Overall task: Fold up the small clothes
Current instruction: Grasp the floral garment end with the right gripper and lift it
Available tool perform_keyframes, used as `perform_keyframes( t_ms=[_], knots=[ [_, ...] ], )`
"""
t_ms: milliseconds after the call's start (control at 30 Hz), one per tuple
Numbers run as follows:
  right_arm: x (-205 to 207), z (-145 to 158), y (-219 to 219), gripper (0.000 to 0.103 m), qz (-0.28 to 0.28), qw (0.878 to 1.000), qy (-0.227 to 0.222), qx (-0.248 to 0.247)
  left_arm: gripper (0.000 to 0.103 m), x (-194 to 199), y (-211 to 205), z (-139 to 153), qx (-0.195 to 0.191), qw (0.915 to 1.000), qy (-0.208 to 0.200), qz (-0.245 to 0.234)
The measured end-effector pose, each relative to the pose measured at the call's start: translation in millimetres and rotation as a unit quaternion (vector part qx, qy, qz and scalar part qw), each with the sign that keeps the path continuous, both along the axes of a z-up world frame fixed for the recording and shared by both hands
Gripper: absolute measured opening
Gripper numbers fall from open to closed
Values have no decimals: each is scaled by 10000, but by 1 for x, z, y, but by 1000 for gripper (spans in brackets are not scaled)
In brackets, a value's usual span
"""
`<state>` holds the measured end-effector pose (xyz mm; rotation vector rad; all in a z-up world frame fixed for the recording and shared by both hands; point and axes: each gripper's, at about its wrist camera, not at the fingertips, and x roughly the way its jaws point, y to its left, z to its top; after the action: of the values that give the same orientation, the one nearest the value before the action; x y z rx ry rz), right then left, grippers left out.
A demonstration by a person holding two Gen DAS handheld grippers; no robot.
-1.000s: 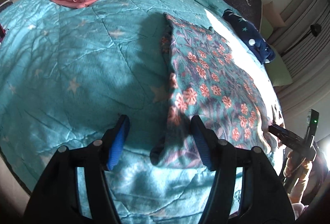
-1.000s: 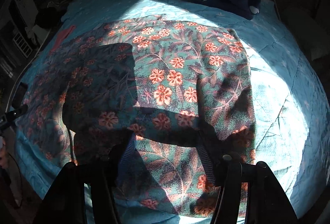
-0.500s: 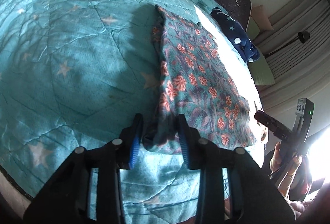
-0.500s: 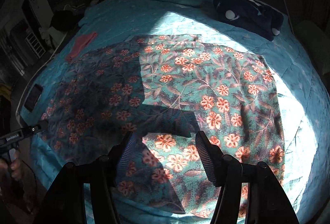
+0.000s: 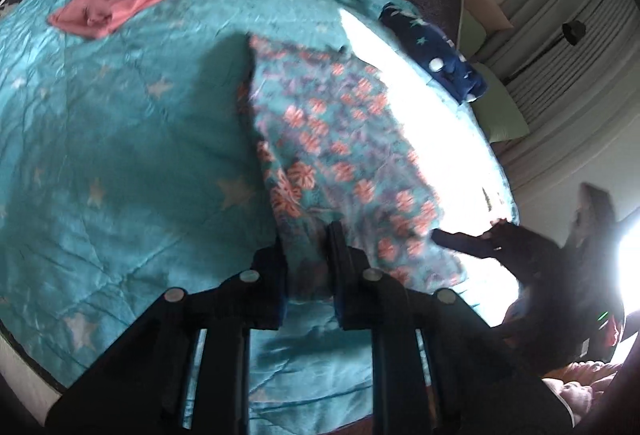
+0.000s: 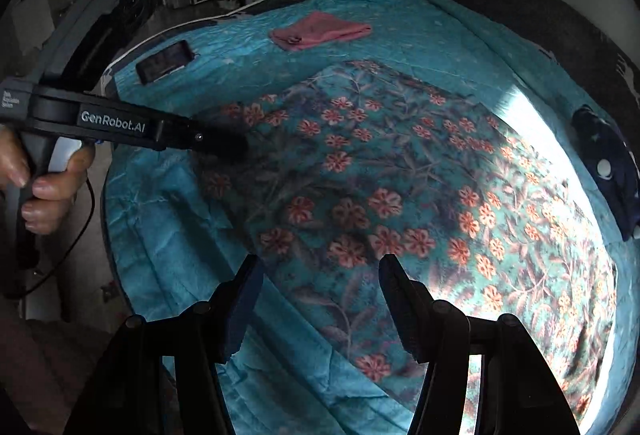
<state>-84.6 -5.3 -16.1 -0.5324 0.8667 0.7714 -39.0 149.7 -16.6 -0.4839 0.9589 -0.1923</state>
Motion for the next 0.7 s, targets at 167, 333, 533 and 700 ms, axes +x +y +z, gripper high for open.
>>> perform_keyframes(
  t_ms=[167,333,533,700],
  knots=[
    [-11,-3,21,62,362,9992,-149,41,19,8,1,10,-158,9999,-25,-26],
    [-2,-8,37,62,191,9996,-140,178,19,15,5,5,-457,9988,149,41],
    [29,-11,55,61,-171,9990,70,399,19,16,3,10,-359,9993,129,39],
    [58,-10,45,10,-623,9931,607,783,23,11,14,20,-190,9995,-60,248]
  ],
)
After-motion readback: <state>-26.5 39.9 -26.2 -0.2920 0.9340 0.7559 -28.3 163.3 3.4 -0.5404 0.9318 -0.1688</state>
